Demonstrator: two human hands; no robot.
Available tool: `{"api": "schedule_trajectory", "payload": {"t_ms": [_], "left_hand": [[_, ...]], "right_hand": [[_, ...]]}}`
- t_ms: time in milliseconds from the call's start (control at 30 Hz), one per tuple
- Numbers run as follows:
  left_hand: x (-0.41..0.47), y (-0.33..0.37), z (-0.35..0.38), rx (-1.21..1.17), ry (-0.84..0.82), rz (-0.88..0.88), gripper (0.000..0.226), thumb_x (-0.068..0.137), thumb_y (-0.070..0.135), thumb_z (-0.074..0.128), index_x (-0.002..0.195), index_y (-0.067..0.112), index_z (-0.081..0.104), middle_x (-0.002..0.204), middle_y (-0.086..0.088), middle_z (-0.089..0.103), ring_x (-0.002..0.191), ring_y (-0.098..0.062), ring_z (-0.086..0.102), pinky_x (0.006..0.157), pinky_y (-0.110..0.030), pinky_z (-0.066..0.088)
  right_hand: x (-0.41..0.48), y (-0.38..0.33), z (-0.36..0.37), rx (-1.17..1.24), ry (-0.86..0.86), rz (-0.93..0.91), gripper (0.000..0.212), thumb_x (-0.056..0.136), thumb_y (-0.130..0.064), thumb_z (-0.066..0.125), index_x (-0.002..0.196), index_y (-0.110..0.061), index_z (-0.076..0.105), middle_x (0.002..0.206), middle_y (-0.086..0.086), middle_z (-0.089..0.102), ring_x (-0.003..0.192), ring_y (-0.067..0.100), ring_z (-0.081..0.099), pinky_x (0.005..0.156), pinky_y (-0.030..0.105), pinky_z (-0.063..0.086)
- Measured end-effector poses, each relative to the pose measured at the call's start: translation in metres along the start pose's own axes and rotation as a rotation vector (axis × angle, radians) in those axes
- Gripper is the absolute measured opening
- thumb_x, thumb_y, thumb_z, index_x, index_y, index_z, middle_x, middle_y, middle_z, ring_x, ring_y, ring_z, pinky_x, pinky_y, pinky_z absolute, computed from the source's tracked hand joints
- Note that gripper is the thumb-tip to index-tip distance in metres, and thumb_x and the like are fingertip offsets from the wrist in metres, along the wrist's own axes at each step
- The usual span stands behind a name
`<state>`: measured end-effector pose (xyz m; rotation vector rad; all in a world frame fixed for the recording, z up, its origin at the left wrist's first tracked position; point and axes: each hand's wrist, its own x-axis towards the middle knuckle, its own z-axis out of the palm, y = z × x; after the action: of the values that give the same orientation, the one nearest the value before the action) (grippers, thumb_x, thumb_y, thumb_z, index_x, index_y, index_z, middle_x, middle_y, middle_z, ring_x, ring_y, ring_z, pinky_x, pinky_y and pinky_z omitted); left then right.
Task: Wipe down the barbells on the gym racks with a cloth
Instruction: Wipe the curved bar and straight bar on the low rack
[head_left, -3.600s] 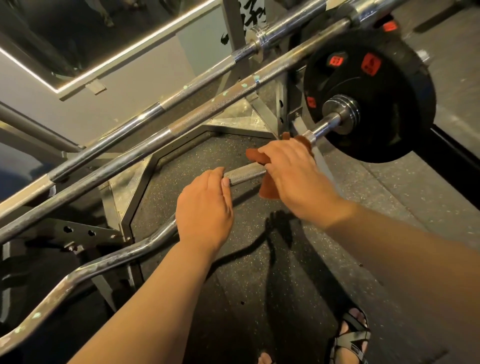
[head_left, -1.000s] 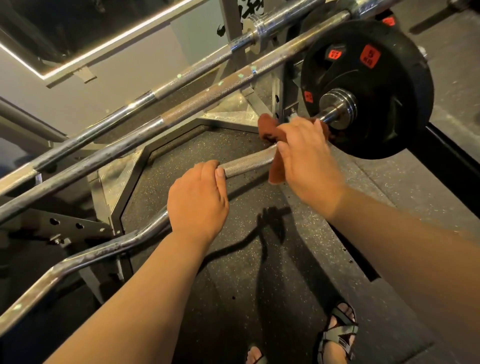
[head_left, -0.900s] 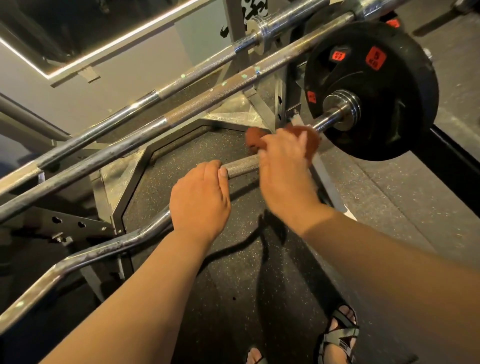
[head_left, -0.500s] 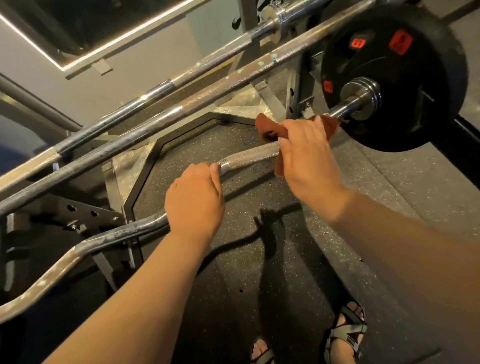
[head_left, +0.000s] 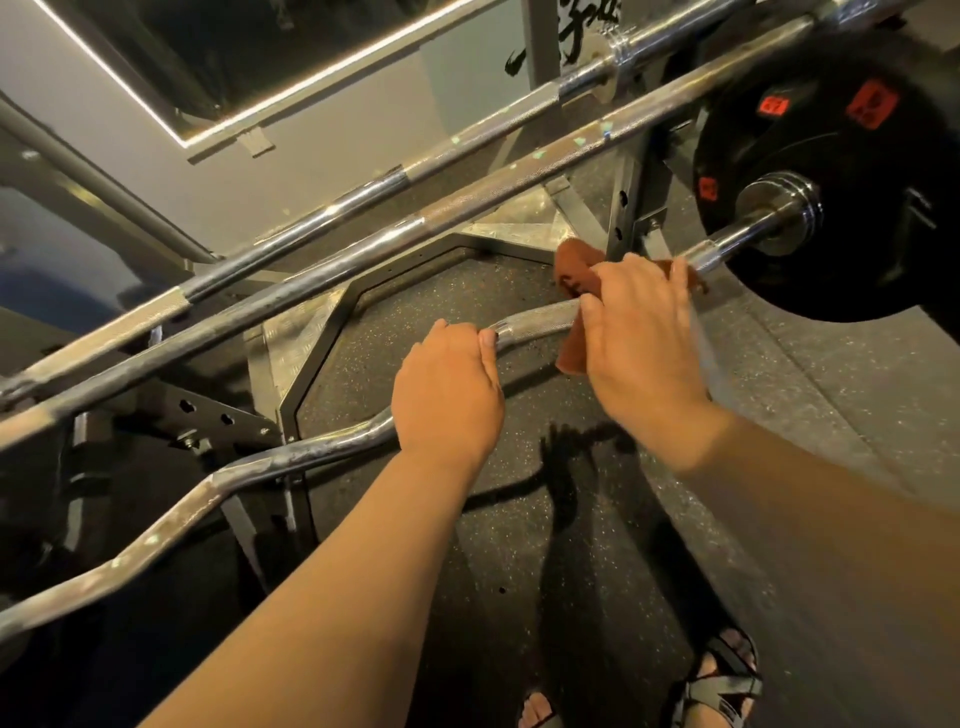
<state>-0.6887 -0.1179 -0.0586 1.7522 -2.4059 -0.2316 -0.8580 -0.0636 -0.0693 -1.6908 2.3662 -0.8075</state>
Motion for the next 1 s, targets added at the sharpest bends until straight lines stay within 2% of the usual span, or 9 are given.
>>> {"api": "schedule_trajectory", "payload": {"t_ms": [133,267,367,500,600,733,800,867,1000], "left_hand": [[-0.002,0.000,-0.001,-0.008,-0.006,0.005,0.044,0.109,0.042,0.023,0.102,0.021,0.061,0.102,-0.003,0.062,0.104,-0.029,0.063,0.084,-0.045,0.052],[-0.003,-0.001,0.000,-0.055,0.027,0.046,0.040,0.110,0.038,0.026,0.118,0.022,0.061,0.111,-0.003,0.063,0.113,-0.030,0.062,0.087,-0.044,0.052],[-0.003,-0.002,0.001,-0.057,0.039,0.060,0.039,0.109,0.037,0.027,0.116,0.021,0.062,0.109,-0.002,0.063,0.111,-0.030,0.062,0.086,-0.044,0.052],[-0.004,-0.005,0.004,-0.061,0.060,0.097,0.043,0.109,0.036,0.024,0.117,0.017,0.062,0.114,-0.005,0.066,0.127,-0.030,0.056,0.095,-0.047,0.050],[-0.003,-0.007,0.006,-0.056,0.047,0.101,0.044,0.110,0.037,0.021,0.114,0.019,0.062,0.113,-0.004,0.065,0.123,-0.030,0.058,0.096,-0.048,0.050],[-0.003,-0.006,0.006,-0.058,0.047,0.091,0.042,0.110,0.036,0.024,0.118,0.018,0.061,0.116,-0.004,0.065,0.124,-0.030,0.058,0.096,-0.050,0.051],[-0.004,-0.005,0.005,-0.055,0.051,0.086,0.042,0.109,0.037,0.025,0.120,0.018,0.061,0.117,-0.004,0.065,0.127,-0.030,0.056,0.097,-0.049,0.050],[-0.004,-0.004,0.004,-0.047,0.051,0.083,0.042,0.109,0.037,0.025,0.120,0.019,0.061,0.118,-0.004,0.065,0.128,-0.030,0.056,0.099,-0.050,0.049],[-0.004,-0.002,0.004,-0.029,0.045,0.058,0.041,0.109,0.036,0.025,0.114,0.018,0.061,0.114,-0.004,0.065,0.118,-0.031,0.059,0.096,-0.051,0.049]], "right_hand": [[-0.013,-0.046,0.029,0.014,-0.035,-0.109,0.039,0.099,-0.019,0.048,0.138,-0.015,0.048,0.136,0.005,0.053,0.138,0.026,0.041,0.127,0.048,0.007],[0.002,-0.015,0.006,-0.066,-0.138,-0.312,0.033,0.103,-0.023,0.048,0.135,-0.018,0.050,0.126,0.002,0.057,0.123,0.024,0.050,0.117,0.041,0.028],[0.005,0.011,-0.007,-0.093,-0.077,-0.200,0.025,0.106,-0.030,0.044,0.128,-0.023,0.052,0.122,-0.003,0.057,0.125,0.019,0.049,0.124,0.043,0.021],[-0.009,-0.025,0.015,0.009,0.019,-0.037,0.032,0.105,-0.020,0.043,0.136,-0.013,0.050,0.138,0.006,0.053,0.144,0.026,0.037,0.128,0.050,0.006],[-0.016,-0.046,0.026,0.047,-0.035,-0.155,0.043,0.097,-0.013,0.050,0.140,-0.014,0.047,0.139,0.004,0.051,0.141,0.025,0.037,0.127,0.047,0.009],[-0.005,-0.008,0.008,-0.039,-0.121,-0.344,0.046,0.097,-0.016,0.060,0.141,-0.019,0.046,0.134,0.000,0.052,0.133,0.020,0.042,0.125,0.040,0.018],[0.001,0.013,-0.002,-0.093,-0.103,-0.247,0.039,0.099,-0.027,0.058,0.137,-0.024,0.046,0.131,-0.005,0.053,0.131,0.016,0.043,0.125,0.038,0.018],[0.001,0.021,-0.007,-0.087,-0.034,-0.093,0.033,0.104,-0.031,0.046,0.137,-0.024,0.046,0.135,-0.004,0.053,0.139,0.017,0.039,0.127,0.041,0.007],[-0.019,-0.023,0.015,0.090,-0.037,-0.035,0.048,0.103,-0.014,0.045,0.150,-0.015,0.039,0.156,0.004,0.040,0.154,0.023,0.017,0.127,0.044,-0.003]]}}
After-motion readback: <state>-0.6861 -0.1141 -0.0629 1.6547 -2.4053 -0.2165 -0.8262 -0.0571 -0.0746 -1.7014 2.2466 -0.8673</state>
